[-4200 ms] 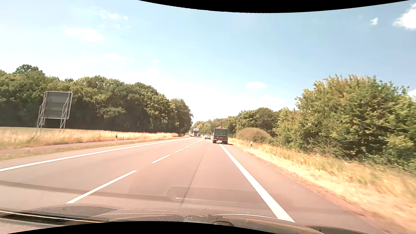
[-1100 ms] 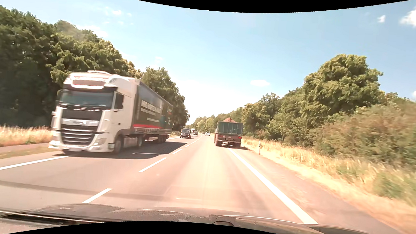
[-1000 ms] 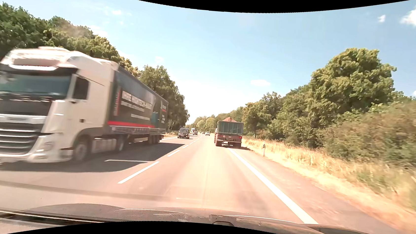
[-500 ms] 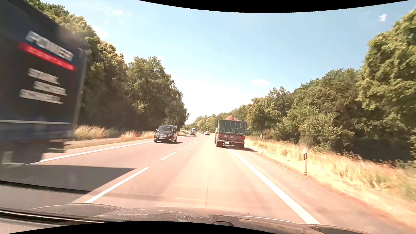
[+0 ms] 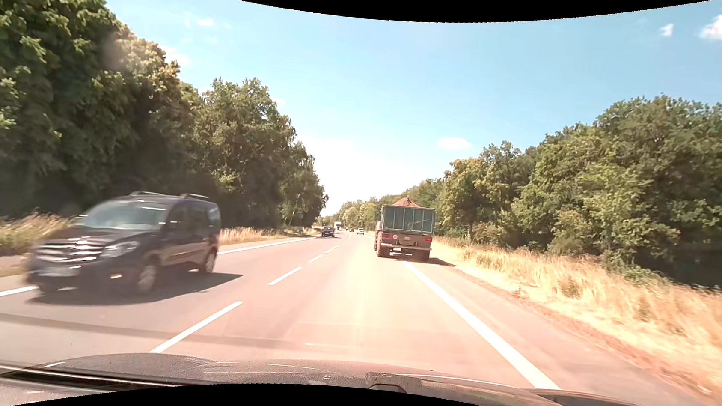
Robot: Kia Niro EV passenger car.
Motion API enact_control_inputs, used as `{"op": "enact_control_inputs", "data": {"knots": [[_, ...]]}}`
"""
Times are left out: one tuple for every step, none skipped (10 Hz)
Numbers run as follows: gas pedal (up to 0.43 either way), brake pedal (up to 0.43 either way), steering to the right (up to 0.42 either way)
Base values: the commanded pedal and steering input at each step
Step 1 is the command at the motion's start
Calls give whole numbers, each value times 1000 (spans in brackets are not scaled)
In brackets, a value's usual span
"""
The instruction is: Follow the waypoints while adhering to traffic rules and regulations
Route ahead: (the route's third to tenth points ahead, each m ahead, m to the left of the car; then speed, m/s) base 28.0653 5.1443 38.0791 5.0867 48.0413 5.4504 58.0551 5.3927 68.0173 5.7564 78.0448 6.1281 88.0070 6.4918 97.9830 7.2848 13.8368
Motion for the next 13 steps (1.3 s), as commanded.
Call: {"op": "enact_control_inputs", "data": {"knots": [[0,0,-5],[0,0,-5],[0,0,-4],[0,0,-4],[0,0,-4],[0,0,-4],[8,0,-4],[8,0,-4],[28,0,-4],[28,0,-4],[28,0,-4],[47,0,-3],[59,0,-2]]}}
